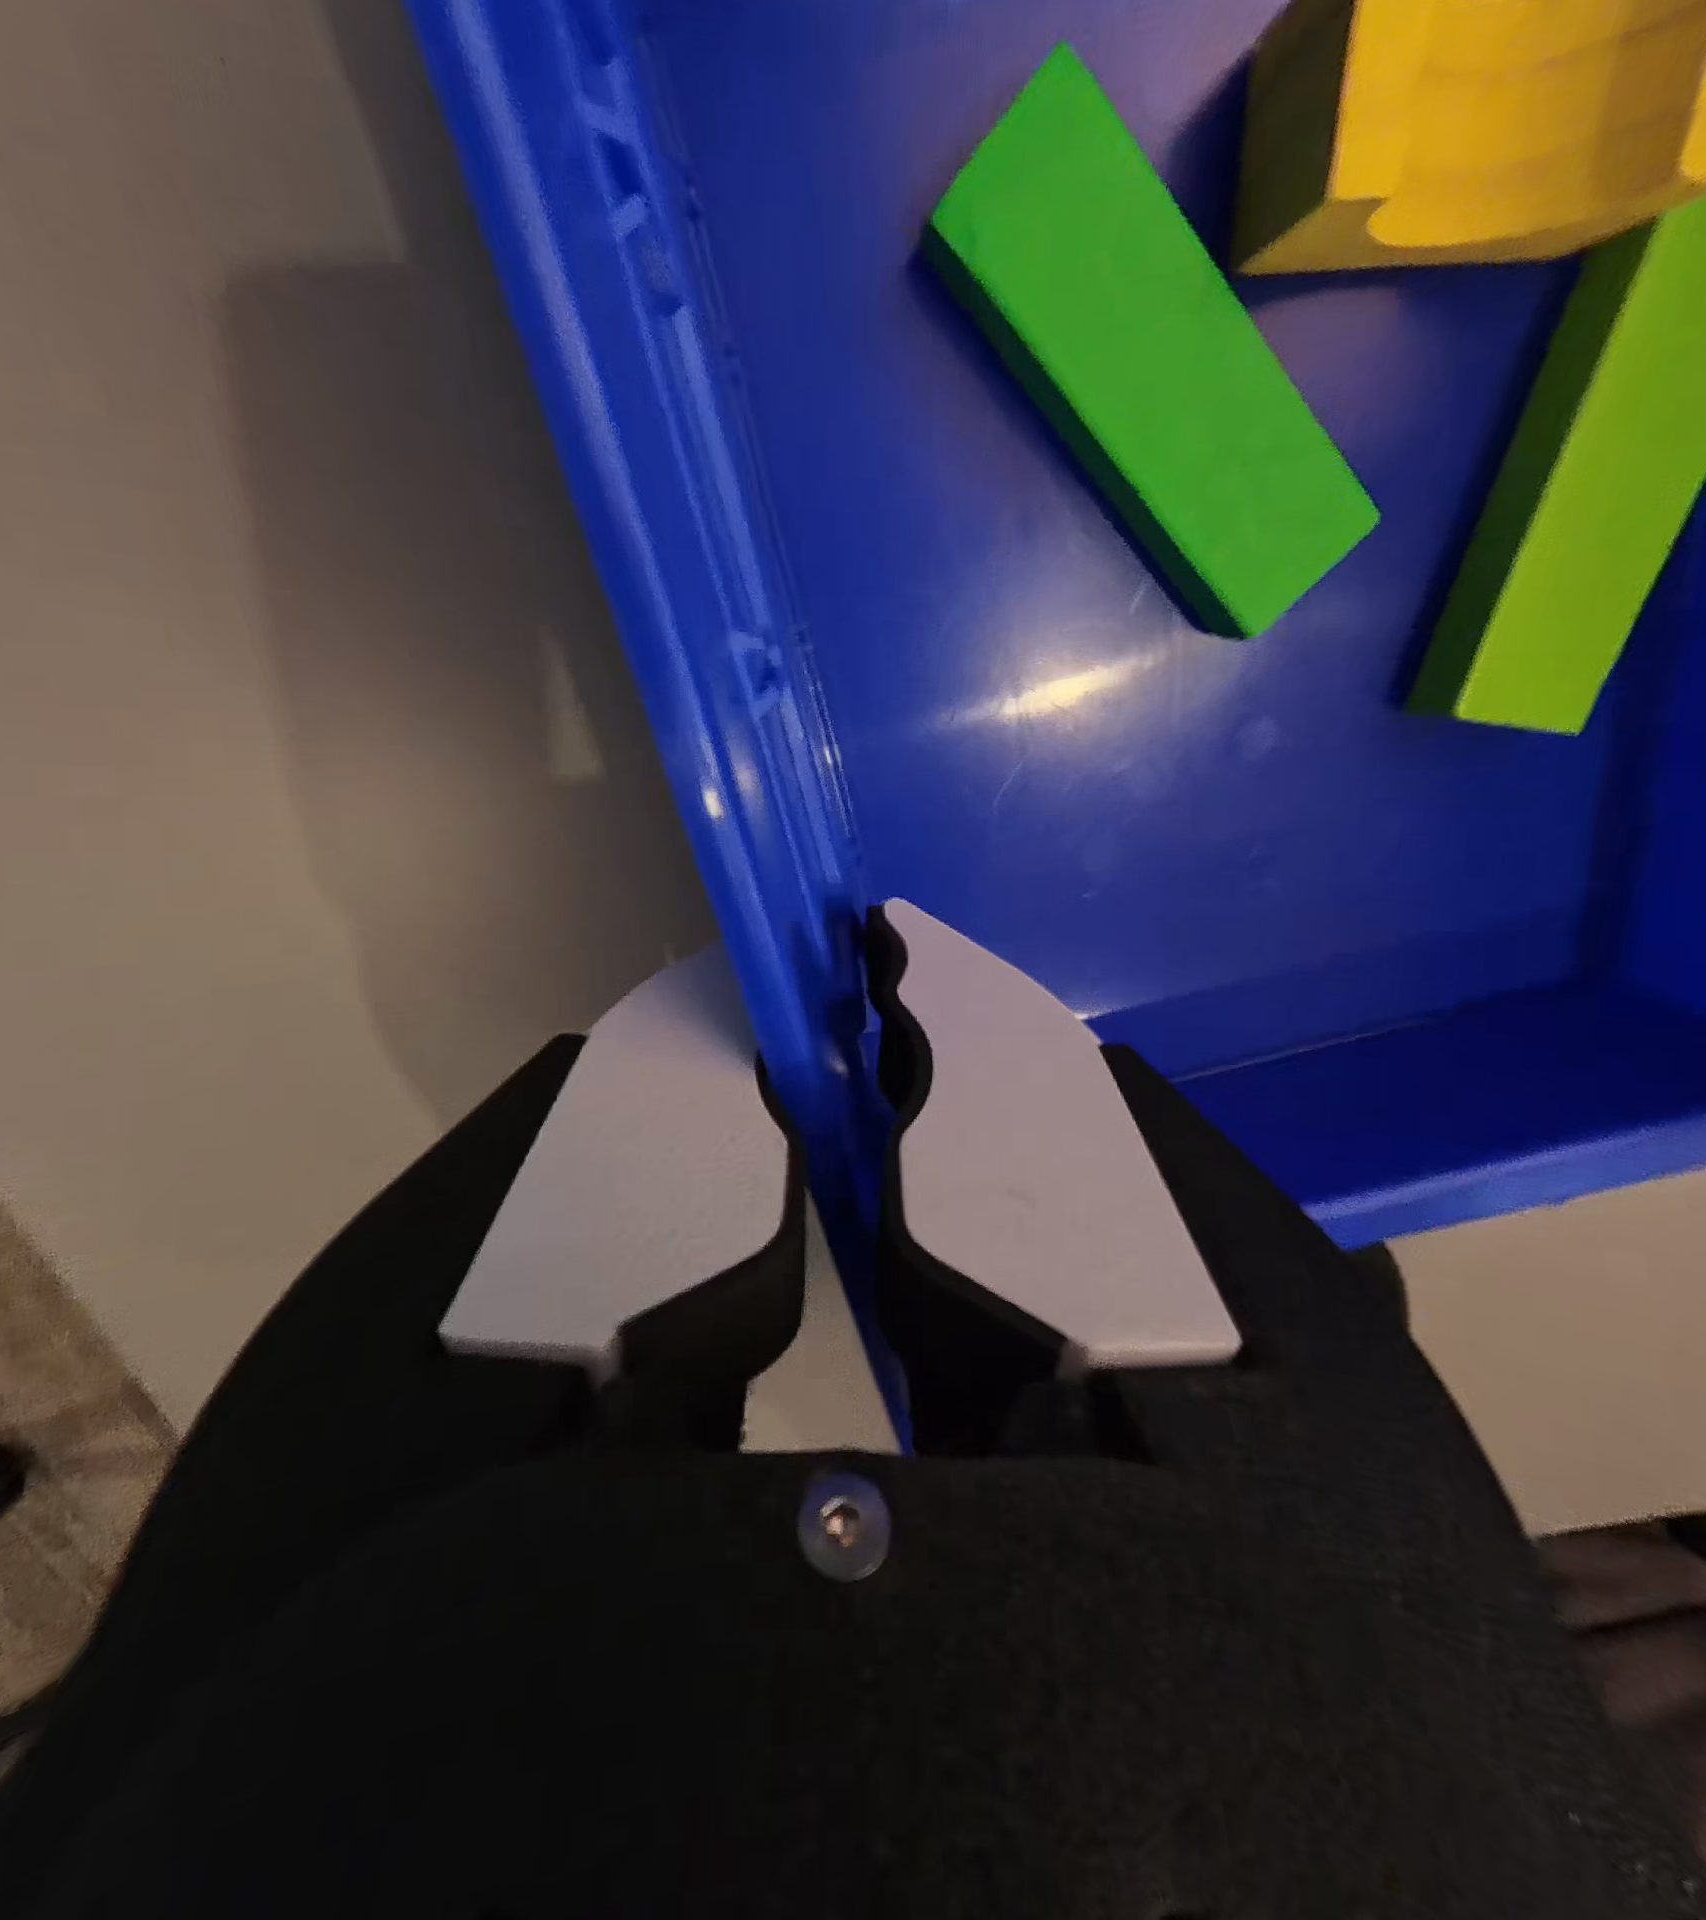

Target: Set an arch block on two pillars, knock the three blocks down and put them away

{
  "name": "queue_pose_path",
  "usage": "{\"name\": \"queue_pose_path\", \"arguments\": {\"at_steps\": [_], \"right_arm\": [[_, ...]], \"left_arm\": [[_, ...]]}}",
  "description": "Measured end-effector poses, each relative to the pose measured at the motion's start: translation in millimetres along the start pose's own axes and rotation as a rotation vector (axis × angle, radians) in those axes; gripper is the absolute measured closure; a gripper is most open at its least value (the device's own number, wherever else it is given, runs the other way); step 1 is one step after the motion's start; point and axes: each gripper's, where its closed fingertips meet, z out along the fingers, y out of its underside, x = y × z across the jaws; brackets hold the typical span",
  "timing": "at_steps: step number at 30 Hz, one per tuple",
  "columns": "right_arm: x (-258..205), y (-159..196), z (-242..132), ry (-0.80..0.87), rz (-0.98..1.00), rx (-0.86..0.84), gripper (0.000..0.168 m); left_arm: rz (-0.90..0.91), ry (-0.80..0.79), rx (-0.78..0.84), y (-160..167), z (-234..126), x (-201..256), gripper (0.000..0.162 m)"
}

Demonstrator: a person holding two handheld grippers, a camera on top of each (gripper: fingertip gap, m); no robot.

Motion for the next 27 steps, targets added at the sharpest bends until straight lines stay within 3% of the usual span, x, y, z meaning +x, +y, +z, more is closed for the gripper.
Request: {"name": "queue_pose_path", "arguments": {"at_steps": [4, 13, 16, 20, 24, 27], "right_arm": [[-33, -15, 8, 0.064, -0.041, -0.020, 0.159], [-126, -31, 25, 0.008, -0.173, -0.028, 0.158], [-135, -35, 27, 0.058, -0.210, -0.014, 0.155], [-138, -38, 29, 0.047, -0.233, -0.007, 0.154], [-138, -39, 29, 0.040, -0.219, -0.008, 0.154], [-140, -40, 30, 0.006, -0.201, -0.018, 0.158]], "left_arm": [[0.130, 0.034, -0.019, -10, 5, 41, 0.144], [0.303, -0.024, -0.100, -12, 10, 109, 0.126], [0.366, -0.045, -0.105, -13, 12, 132, 0.121], [0.425, 0.046, -0.113, -7, 13, 173, 0.115], [0.459, 0.052, -0.132, -1, 11, 182, 0.104], [0.417, 0.181, -0.103, -4, 2, 187, 0.113]]}}
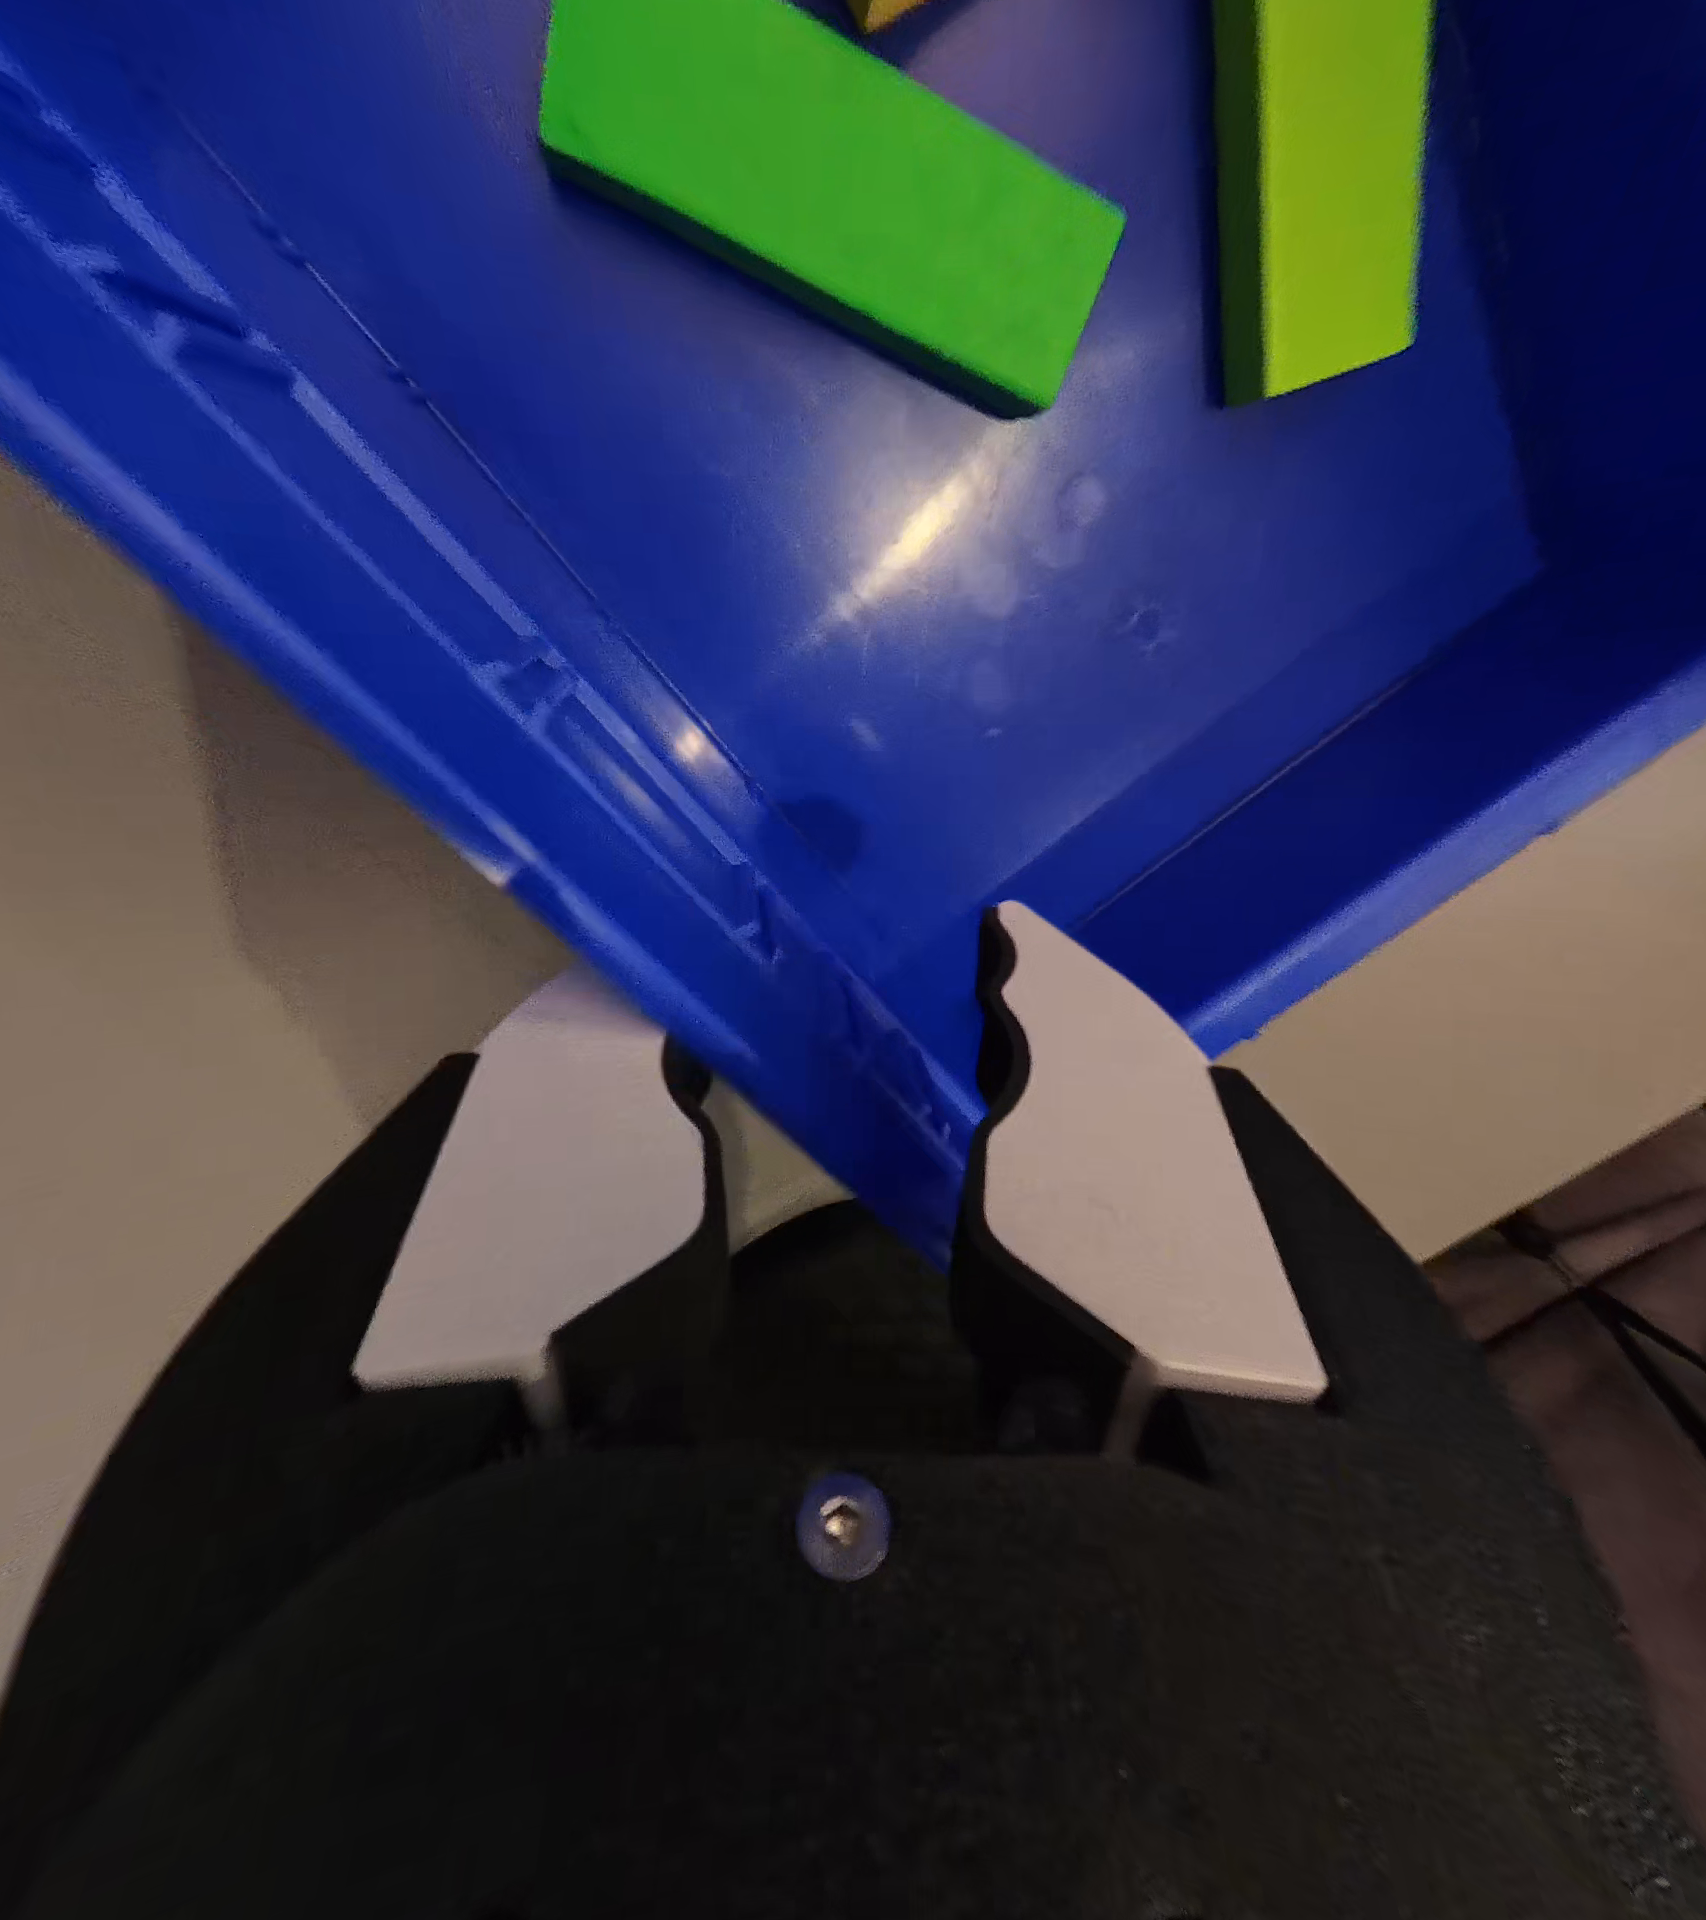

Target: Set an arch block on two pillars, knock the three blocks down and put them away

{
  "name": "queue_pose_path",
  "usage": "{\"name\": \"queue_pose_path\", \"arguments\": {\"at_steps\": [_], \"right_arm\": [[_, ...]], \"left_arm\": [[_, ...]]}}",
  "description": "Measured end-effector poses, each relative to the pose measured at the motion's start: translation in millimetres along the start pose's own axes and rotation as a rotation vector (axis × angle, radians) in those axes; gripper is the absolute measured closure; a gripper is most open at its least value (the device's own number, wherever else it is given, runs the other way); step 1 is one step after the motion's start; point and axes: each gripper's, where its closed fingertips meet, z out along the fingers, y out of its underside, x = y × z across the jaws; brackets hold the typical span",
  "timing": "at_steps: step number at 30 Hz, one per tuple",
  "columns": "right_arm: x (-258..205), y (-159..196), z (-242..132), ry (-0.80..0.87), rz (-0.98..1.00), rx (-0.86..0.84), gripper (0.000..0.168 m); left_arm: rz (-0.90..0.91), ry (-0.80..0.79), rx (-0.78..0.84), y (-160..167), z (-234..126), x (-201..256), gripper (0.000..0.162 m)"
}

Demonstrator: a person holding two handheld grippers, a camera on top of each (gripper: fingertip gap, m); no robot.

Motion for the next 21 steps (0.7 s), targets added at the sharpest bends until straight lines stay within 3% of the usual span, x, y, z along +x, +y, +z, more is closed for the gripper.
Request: {"name": "queue_pose_path", "arguments": {"at_steps": [2, 5, 7, 13, 21], "right_arm": [[1, -1, 1, -0.033, 0.017, -0.011, 0.159], [8, -3, 0, -0.067, 0.009, -0.038, 0.160], [17, -2, -1, -0.110, 0.044, -0.056, 0.161], [43, 22, -14, -0.154, 0.090, -0.107, 0.162], [51, 26, -76, -0.089, 0.150, -0.068, 0.162]], "left_arm": [[-0.018, 0.005, 0.074, -1, -17, -8, 0.118], [-0.027, -0.066, 0.224, 1, -55, -29, 0.111], [-0.057, -0.090, 0.342, 6, -85, -40, 0.124], [-0.106, -0.127, 0.719, 21, -168, -61, 0.128], [-0.086, -0.230, 1.020, 49, -236, -77, 0.120]]}}
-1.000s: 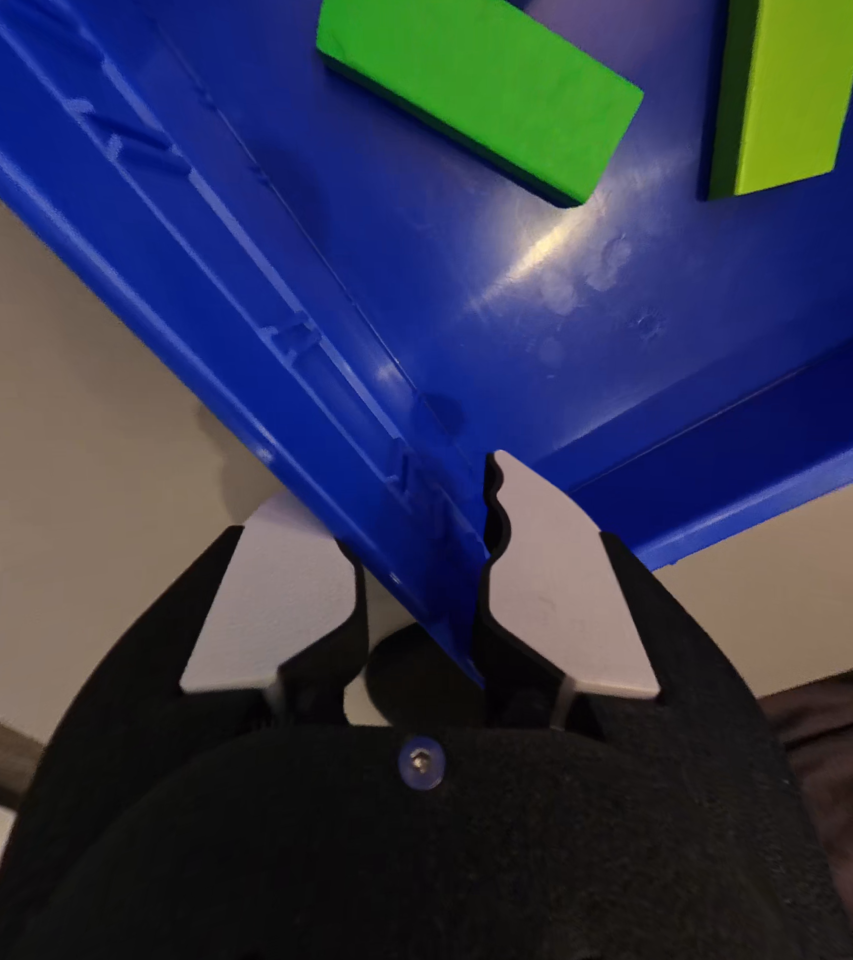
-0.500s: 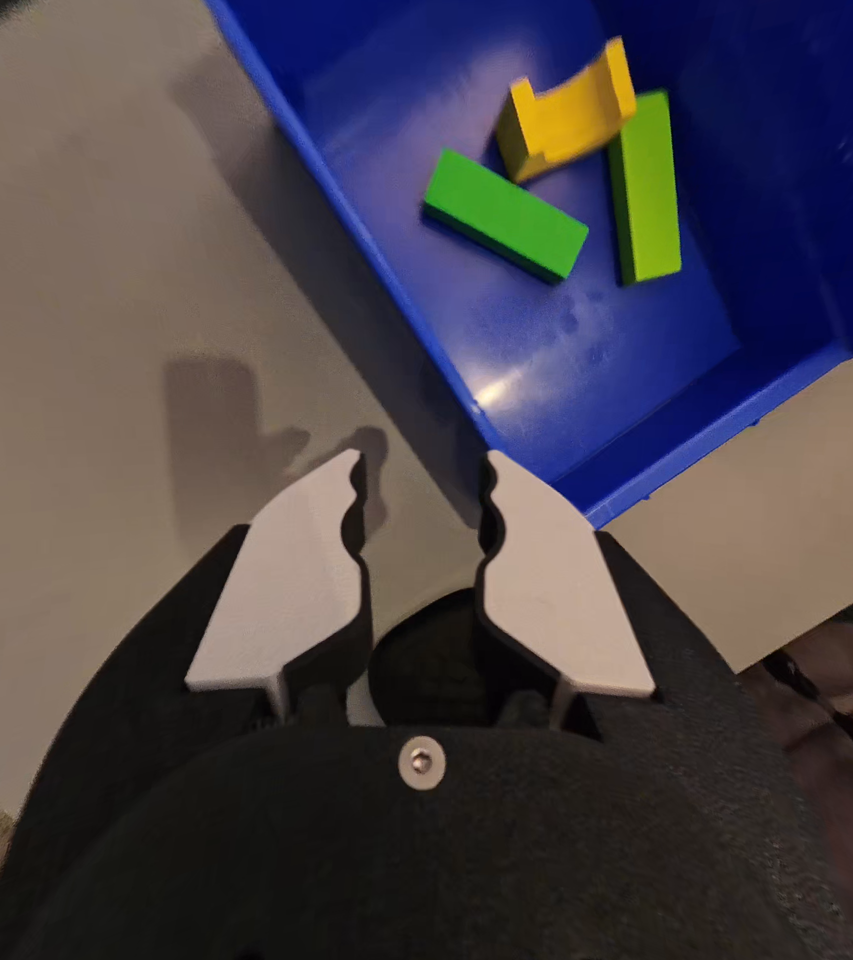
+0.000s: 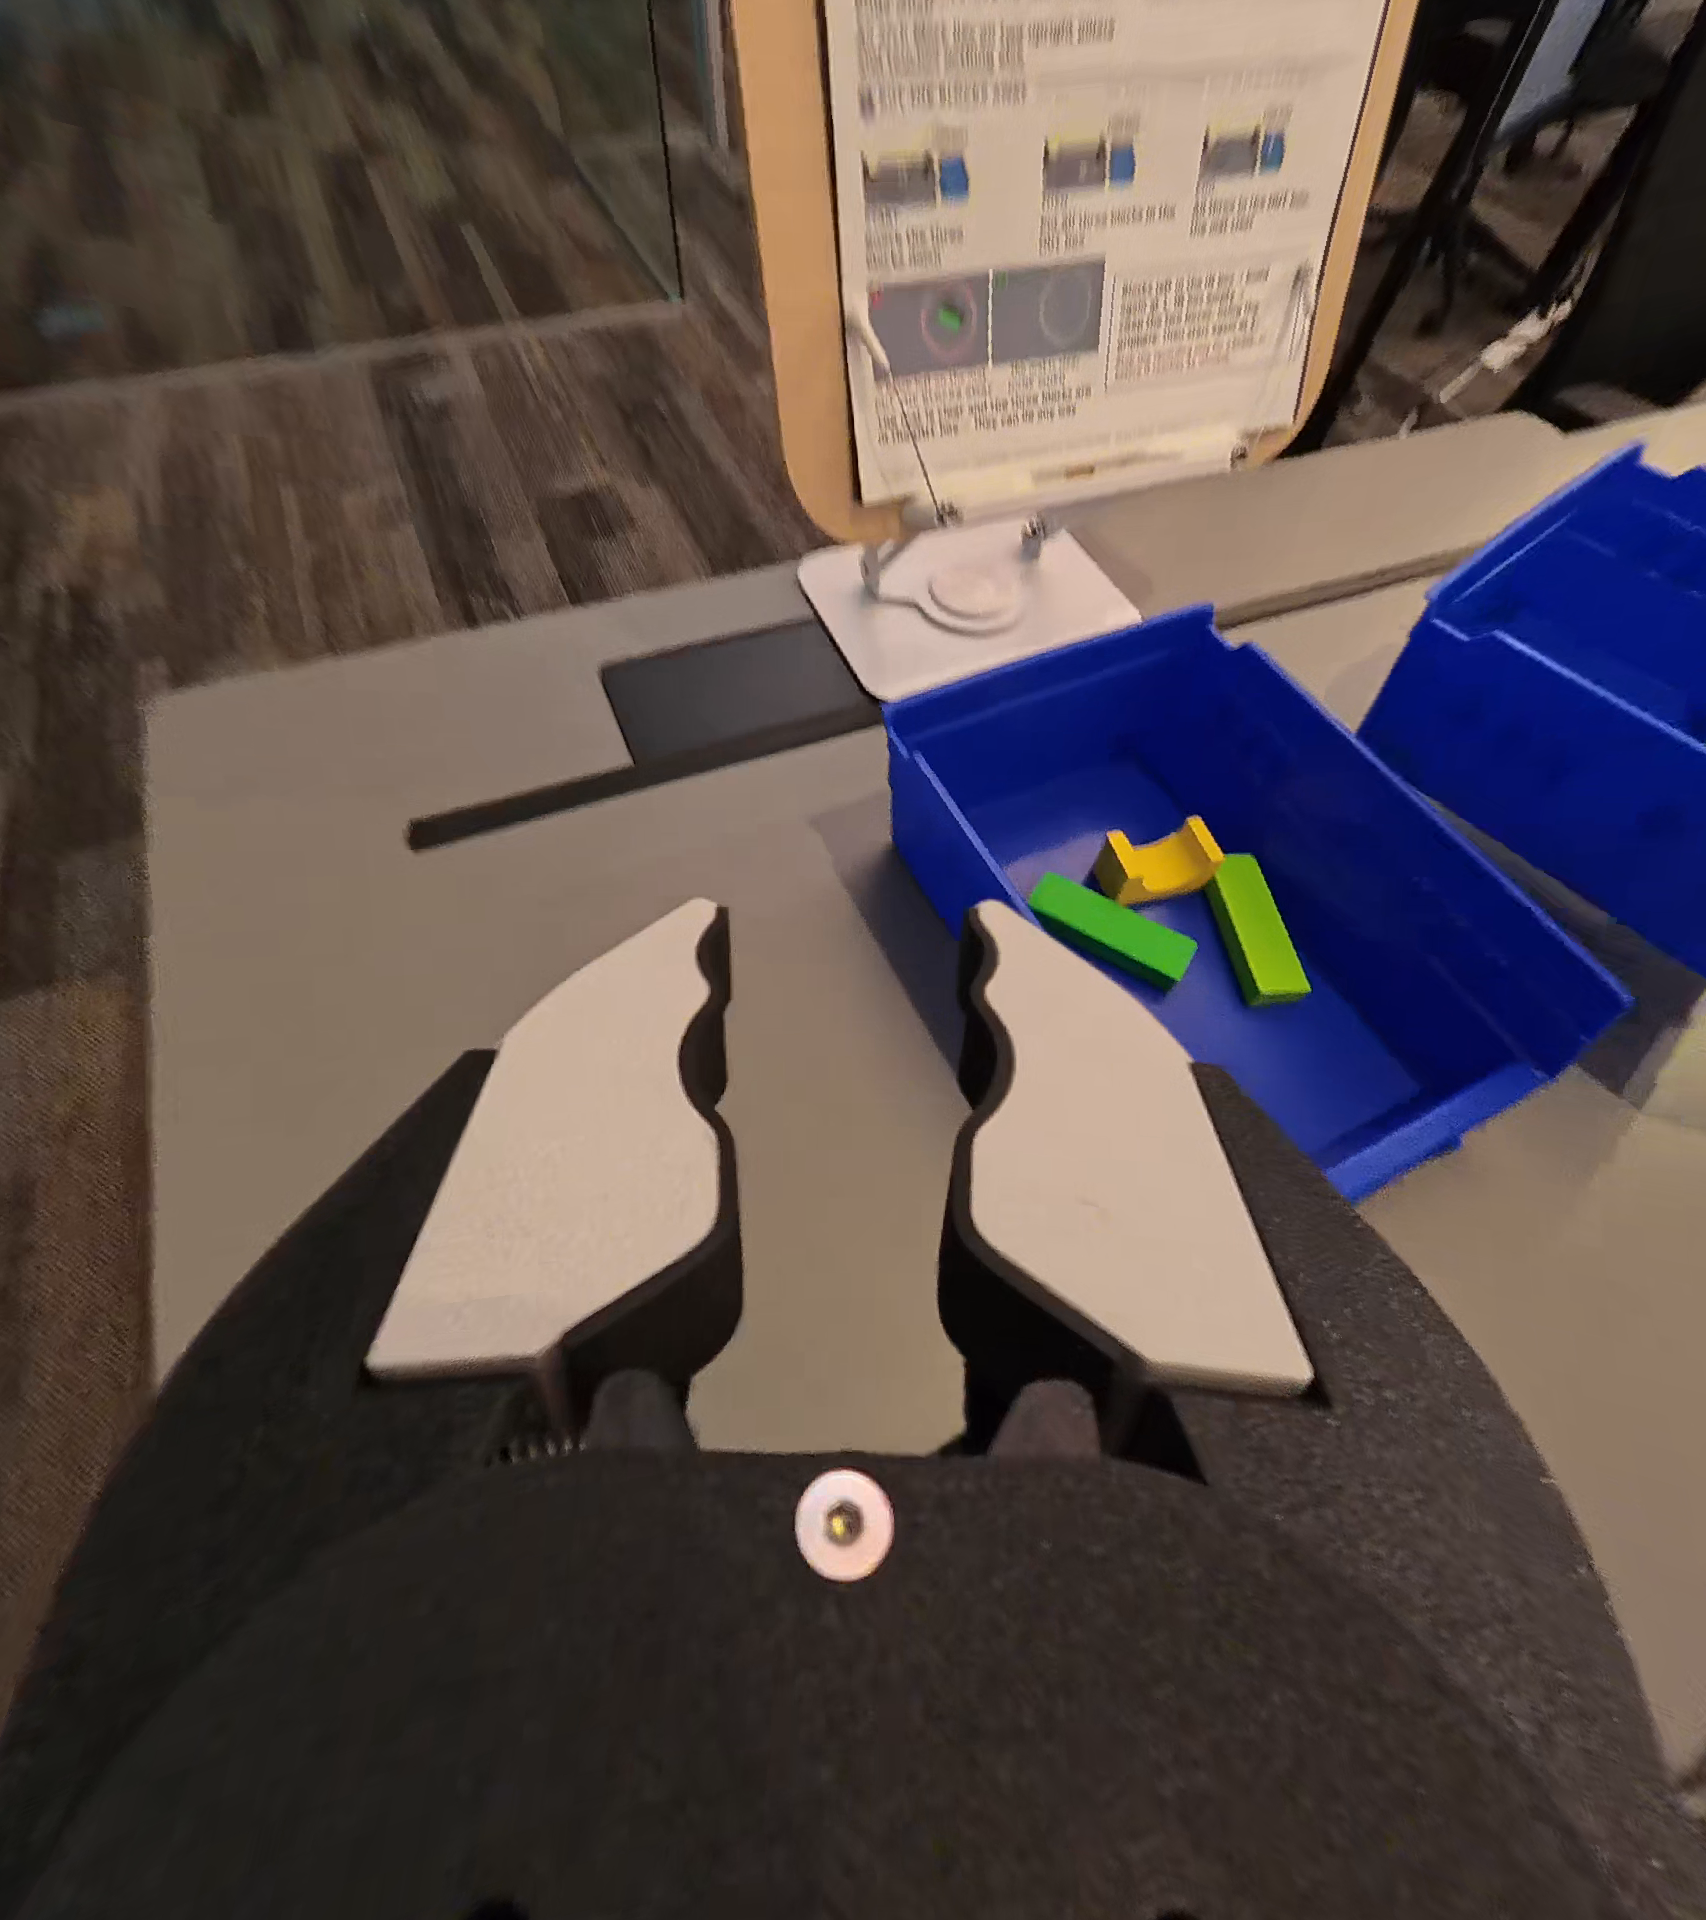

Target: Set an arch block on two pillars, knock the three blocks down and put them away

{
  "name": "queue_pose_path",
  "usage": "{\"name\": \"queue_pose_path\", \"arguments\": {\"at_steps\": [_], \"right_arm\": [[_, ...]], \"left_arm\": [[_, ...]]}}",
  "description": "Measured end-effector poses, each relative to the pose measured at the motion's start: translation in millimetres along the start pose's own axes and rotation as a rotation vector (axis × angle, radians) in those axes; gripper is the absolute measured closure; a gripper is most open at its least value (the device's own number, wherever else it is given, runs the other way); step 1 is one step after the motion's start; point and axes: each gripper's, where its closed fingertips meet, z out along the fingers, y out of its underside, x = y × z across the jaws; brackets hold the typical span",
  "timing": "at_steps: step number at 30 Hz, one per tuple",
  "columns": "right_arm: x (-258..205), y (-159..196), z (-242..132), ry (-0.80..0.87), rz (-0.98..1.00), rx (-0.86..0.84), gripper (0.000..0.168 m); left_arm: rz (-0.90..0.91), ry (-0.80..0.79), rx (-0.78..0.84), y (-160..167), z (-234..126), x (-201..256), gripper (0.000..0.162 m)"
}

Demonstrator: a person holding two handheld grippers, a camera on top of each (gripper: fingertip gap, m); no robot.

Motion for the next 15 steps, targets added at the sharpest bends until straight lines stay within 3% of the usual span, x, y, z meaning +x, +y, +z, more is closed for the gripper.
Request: {"name": "queue_pose_path", "arguments": {"at_steps": [4, 8, 10, 15], "right_arm": [[-31, -24, -51, 0.048, -0.015, 0.036, 0.162], [-96, -66, -84, 0.062, -0.090, 0.079, 0.162], [-142, -90, -85, 0.036, -0.145, 0.090, 0.162], [-270, -145, -55, -0.069, -0.314, 0.103, 0.162]], "left_arm": [[0.020, -0.060, 0.132, -12, -19, -11, 0.110], [-0.021, -0.074, 0.185, -16, -22, -19, 0.095], [-0.046, -0.155, 0.195, -17, -24, -32, 0.087], [-0.054, -0.377, 0.187, -15, -39, -61, 0.086]]}}
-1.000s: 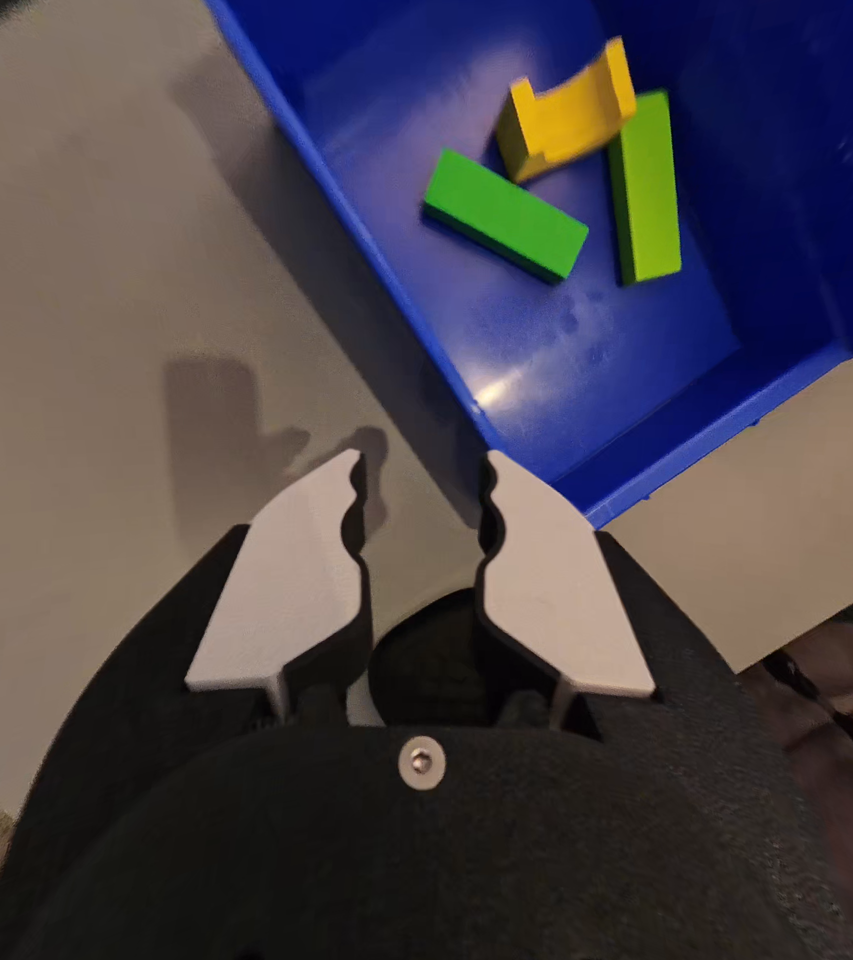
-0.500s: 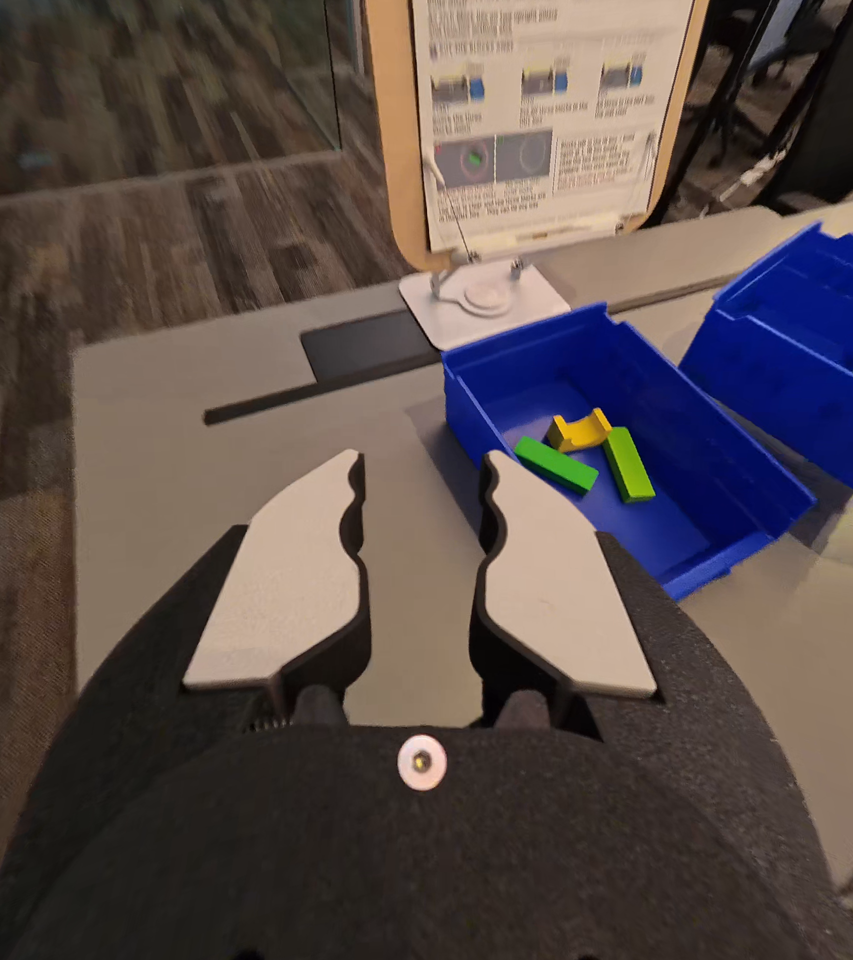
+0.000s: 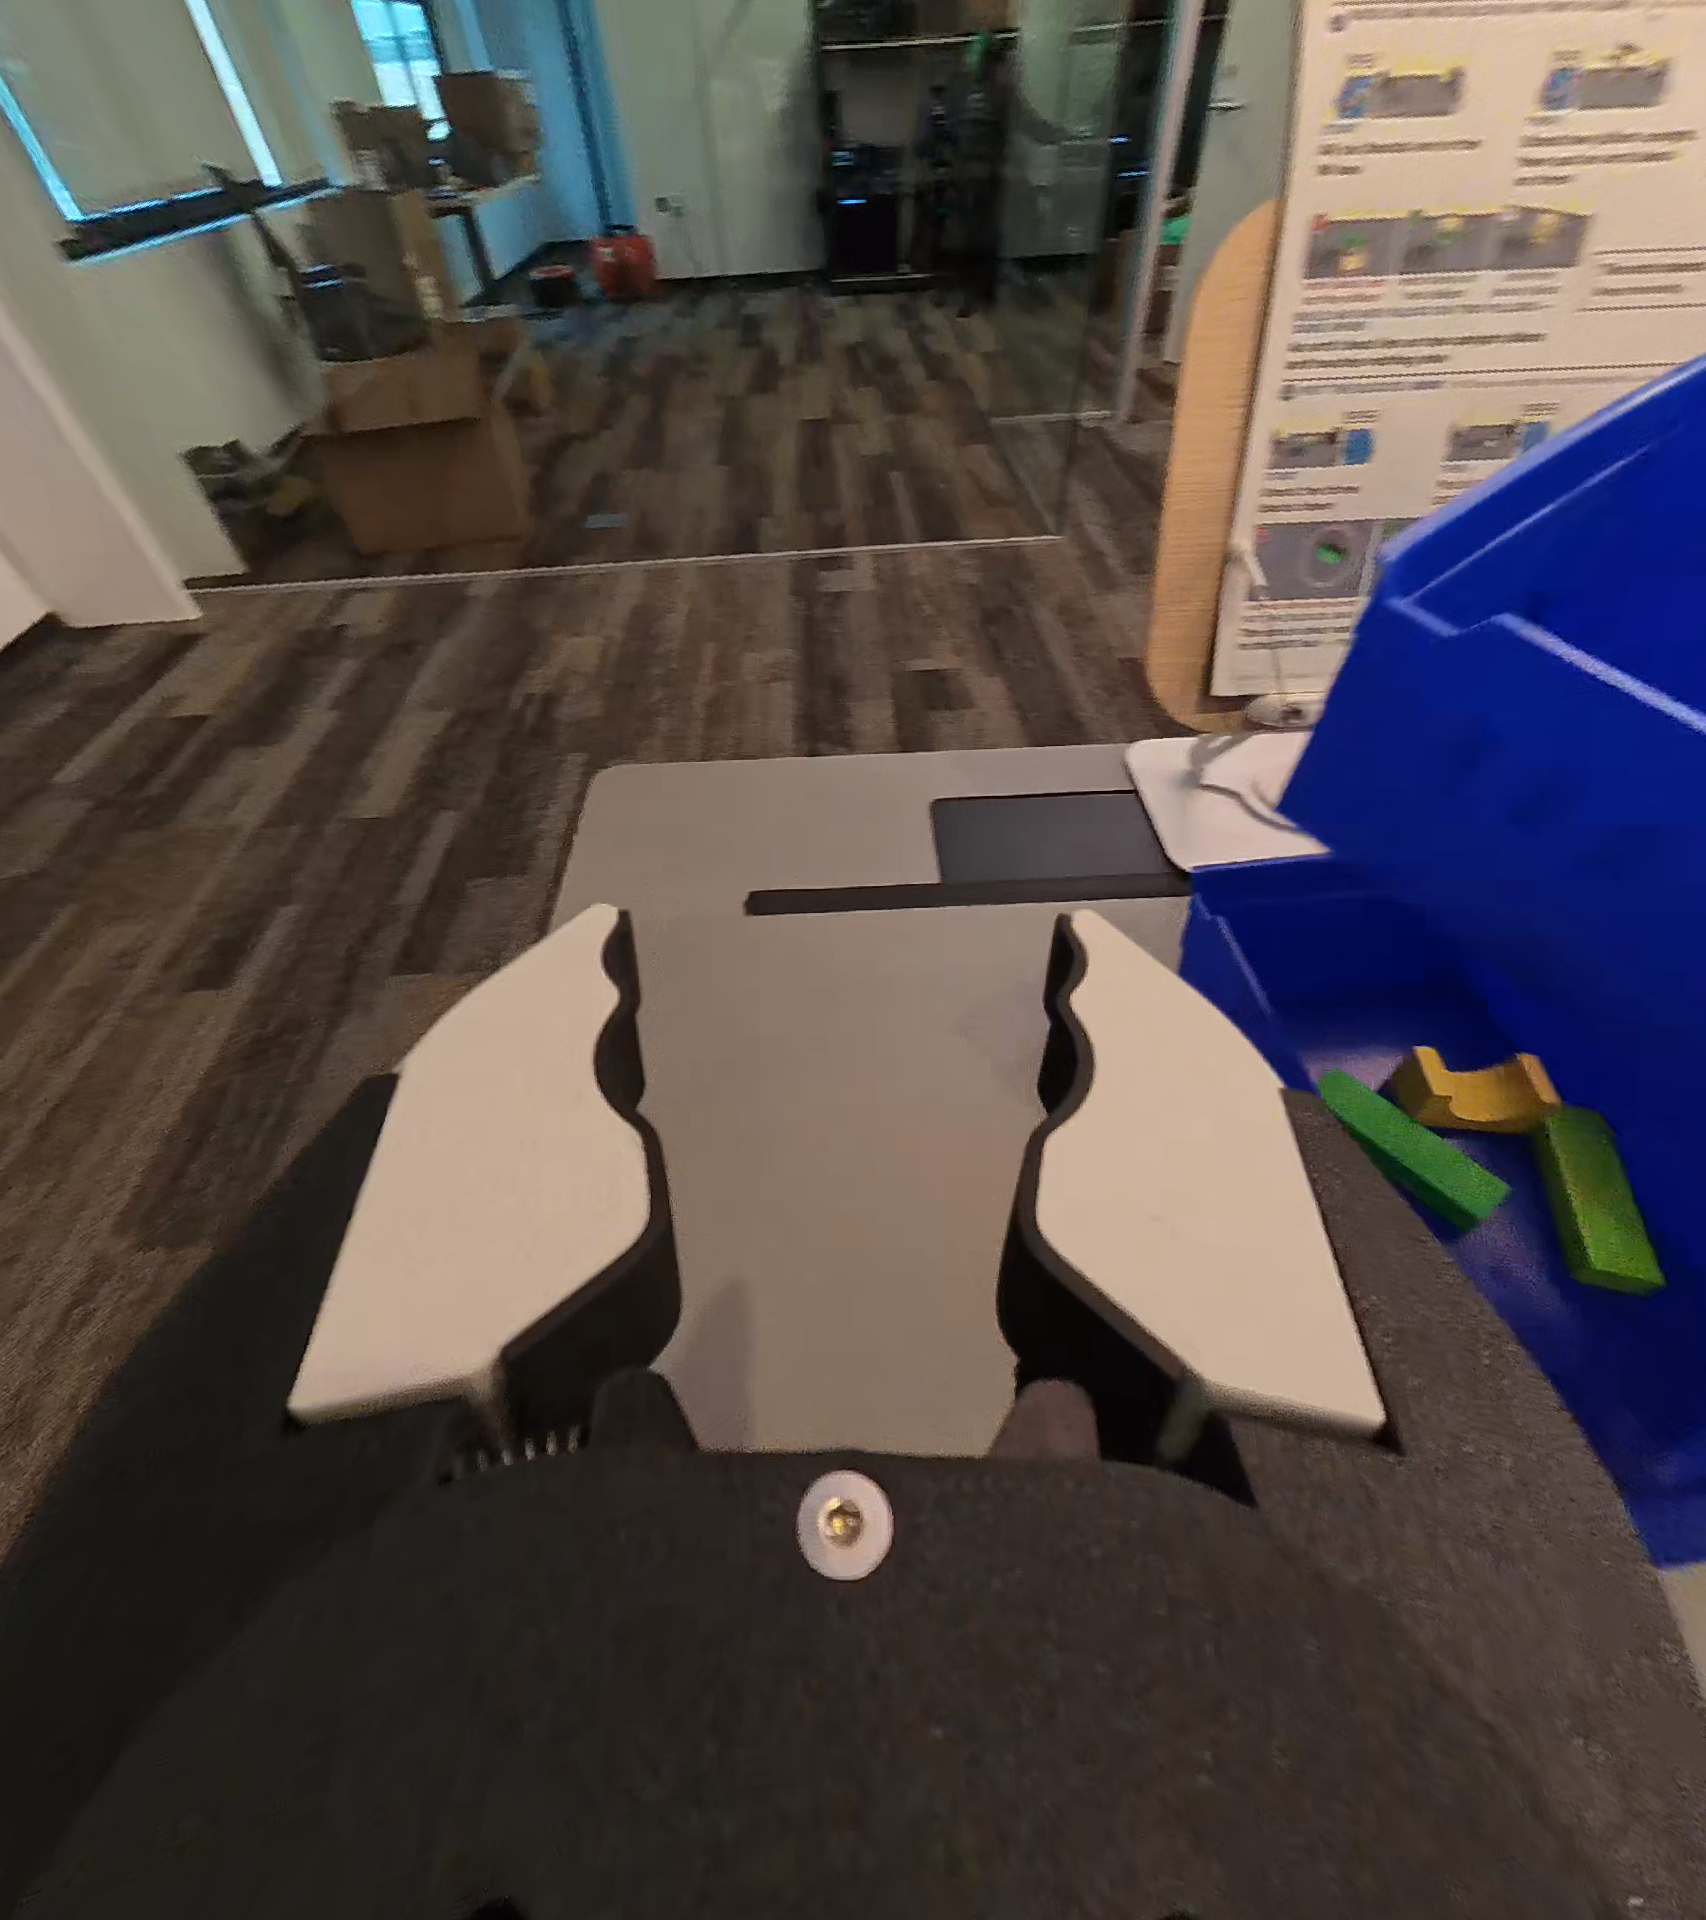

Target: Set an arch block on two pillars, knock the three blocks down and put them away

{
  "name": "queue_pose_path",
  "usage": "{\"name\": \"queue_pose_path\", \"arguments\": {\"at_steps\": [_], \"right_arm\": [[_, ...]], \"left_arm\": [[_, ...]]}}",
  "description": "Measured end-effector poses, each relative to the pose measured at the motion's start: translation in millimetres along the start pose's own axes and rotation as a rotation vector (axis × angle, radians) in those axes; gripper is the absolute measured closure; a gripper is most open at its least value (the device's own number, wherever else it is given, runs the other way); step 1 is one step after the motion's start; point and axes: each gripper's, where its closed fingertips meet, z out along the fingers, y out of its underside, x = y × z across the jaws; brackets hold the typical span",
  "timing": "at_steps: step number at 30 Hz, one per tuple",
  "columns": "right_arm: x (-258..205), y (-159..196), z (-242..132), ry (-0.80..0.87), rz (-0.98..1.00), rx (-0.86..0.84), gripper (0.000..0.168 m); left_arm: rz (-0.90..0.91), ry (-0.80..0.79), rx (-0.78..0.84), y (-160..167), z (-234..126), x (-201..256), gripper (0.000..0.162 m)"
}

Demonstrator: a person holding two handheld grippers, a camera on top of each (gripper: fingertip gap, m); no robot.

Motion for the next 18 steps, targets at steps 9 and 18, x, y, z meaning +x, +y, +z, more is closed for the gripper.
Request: {"name": "queue_pose_path", "arguments": {"at_steps": [9, 18], "right_arm": [[-169, -81, 105, -0.184, -0.216, -0.108, 0.162], [-251, -112, 173, -0.159, -0.334, -0.179, 0.161]], "left_arm": [[0.036, -0.129, -0.092, 15, -16, -21, 0.082], [-0.035, -0.107, -0.139, 31, -22, -40, 0.079]]}}
